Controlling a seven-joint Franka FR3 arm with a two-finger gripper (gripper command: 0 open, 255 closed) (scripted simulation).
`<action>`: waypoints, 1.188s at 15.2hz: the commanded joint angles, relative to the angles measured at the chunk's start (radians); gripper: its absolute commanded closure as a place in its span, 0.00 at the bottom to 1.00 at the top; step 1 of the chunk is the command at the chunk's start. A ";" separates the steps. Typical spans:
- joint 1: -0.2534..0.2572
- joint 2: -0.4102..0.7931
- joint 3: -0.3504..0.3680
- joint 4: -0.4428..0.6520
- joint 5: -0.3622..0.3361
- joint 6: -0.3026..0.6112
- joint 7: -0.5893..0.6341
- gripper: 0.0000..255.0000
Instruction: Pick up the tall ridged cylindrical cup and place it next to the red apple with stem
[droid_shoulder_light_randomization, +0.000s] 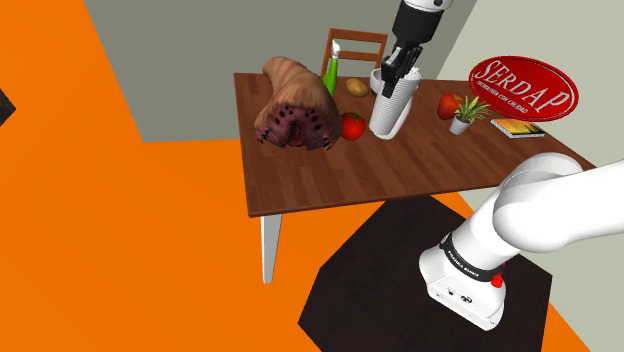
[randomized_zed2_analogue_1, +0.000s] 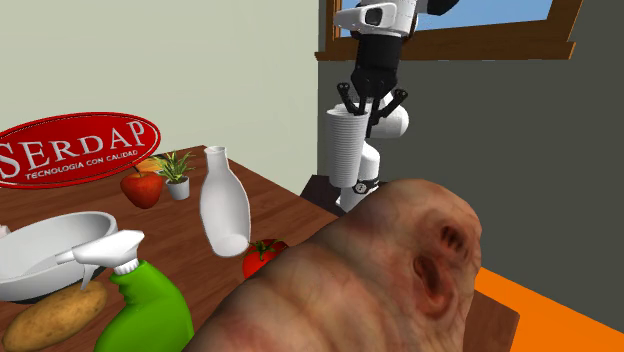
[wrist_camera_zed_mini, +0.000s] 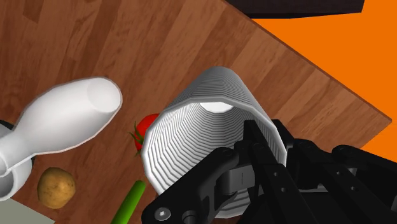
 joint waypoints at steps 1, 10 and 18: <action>-0.001 0.003 -0.001 0.032 -0.001 -0.029 -0.002 1.00; -0.012 0.024 -0.024 0.148 -0.016 -0.122 -0.033 1.00; -0.077 0.096 -0.185 0.194 -0.105 -0.080 -0.220 1.00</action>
